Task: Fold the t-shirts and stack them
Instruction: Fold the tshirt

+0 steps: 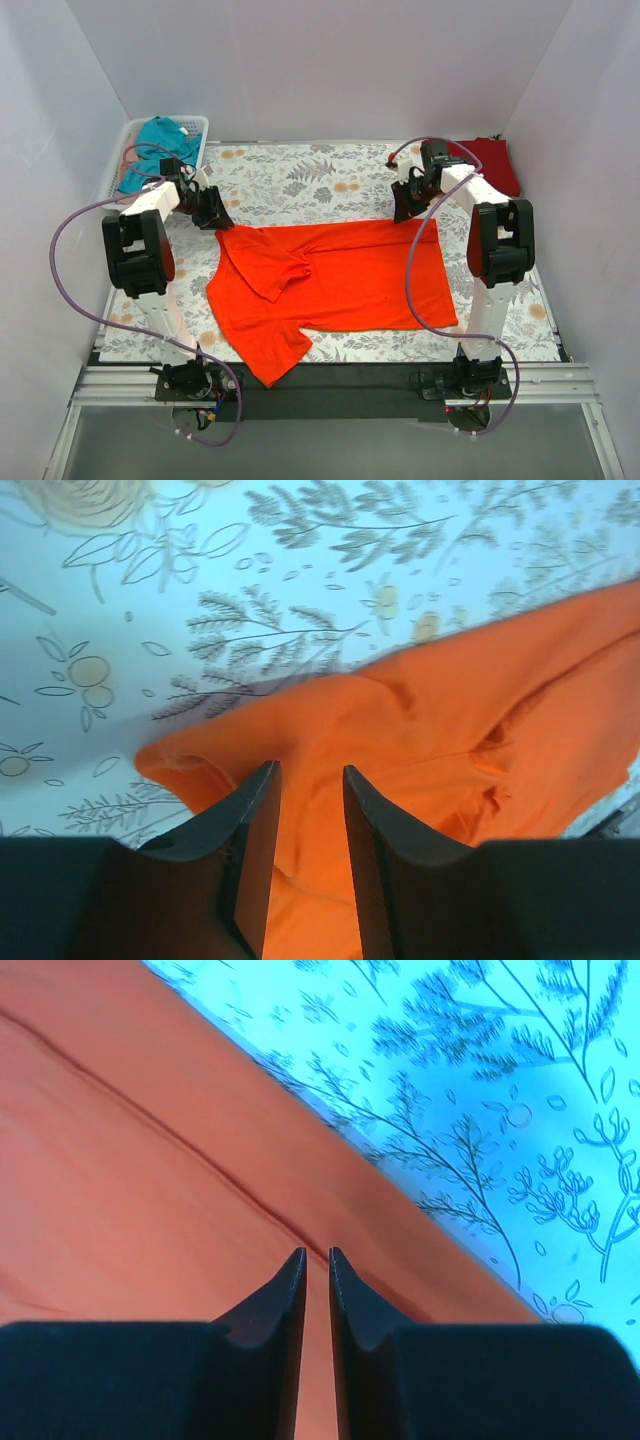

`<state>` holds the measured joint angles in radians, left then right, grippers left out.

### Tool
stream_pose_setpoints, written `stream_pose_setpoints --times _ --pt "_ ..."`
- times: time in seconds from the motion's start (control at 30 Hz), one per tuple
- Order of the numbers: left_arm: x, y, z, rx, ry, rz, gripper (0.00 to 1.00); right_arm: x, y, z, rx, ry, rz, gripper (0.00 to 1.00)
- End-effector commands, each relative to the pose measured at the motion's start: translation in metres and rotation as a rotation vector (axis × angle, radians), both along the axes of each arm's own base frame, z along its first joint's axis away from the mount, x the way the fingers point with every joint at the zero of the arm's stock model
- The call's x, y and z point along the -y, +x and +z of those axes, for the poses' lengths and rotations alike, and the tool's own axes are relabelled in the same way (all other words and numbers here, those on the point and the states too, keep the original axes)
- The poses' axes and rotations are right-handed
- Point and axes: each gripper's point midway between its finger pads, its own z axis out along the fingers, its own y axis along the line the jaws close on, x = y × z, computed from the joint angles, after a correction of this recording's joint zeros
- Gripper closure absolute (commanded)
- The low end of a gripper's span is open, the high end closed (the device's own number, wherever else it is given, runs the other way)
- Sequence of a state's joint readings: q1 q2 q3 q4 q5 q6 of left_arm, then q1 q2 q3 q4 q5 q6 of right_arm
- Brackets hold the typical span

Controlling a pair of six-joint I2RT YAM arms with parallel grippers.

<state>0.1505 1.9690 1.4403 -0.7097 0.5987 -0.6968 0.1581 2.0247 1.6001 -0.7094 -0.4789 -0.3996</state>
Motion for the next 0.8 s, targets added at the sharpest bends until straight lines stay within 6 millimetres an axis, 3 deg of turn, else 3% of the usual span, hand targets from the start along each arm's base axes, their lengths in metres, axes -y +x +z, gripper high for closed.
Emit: stream_pose_setpoints --times 0.0,0.17,0.33,0.37,0.43,0.53,0.57,0.67,0.7,0.77 --pt "-0.014 0.000 -0.023 -0.037 0.088 0.044 0.71 0.028 -0.006 -0.030 -0.050 -0.132 -0.025 0.80" --pt "-0.037 0.005 -0.056 -0.099 0.199 0.071 0.75 0.047 -0.007 -0.050 -0.066 -0.202 -0.025 0.82" --pt "-0.054 0.034 -0.061 -0.079 0.267 0.093 0.77 0.055 0.013 -0.058 -0.047 -0.242 -0.045 0.82" --pt "-0.054 0.031 -0.070 -0.120 0.264 0.087 0.78 0.054 0.017 -0.063 -0.055 -0.242 -0.053 0.82" --pt "-0.054 0.036 -0.070 -0.121 0.261 0.081 0.79 0.051 0.027 -0.055 -0.033 -0.229 -0.062 0.82" --pt "-0.048 0.045 -0.047 -0.048 0.226 0.061 0.79 0.048 0.030 -0.044 -0.010 -0.211 -0.062 0.82" --pt "-0.044 0.049 -0.025 0.017 0.221 0.054 0.79 0.048 0.030 -0.036 0.006 -0.205 -0.061 0.81" --pt "-0.033 0.055 0.010 0.125 0.224 0.017 0.78 0.046 0.017 -0.027 0.008 -0.186 -0.048 0.81" --pt "-0.031 0.058 0.034 0.185 0.244 0.011 0.76 0.045 0.013 -0.026 0.007 -0.181 -0.041 0.80" --pt "-0.020 0.058 0.054 0.243 0.292 -0.038 0.74 0.047 0.004 -0.022 0.007 -0.187 -0.038 0.80"
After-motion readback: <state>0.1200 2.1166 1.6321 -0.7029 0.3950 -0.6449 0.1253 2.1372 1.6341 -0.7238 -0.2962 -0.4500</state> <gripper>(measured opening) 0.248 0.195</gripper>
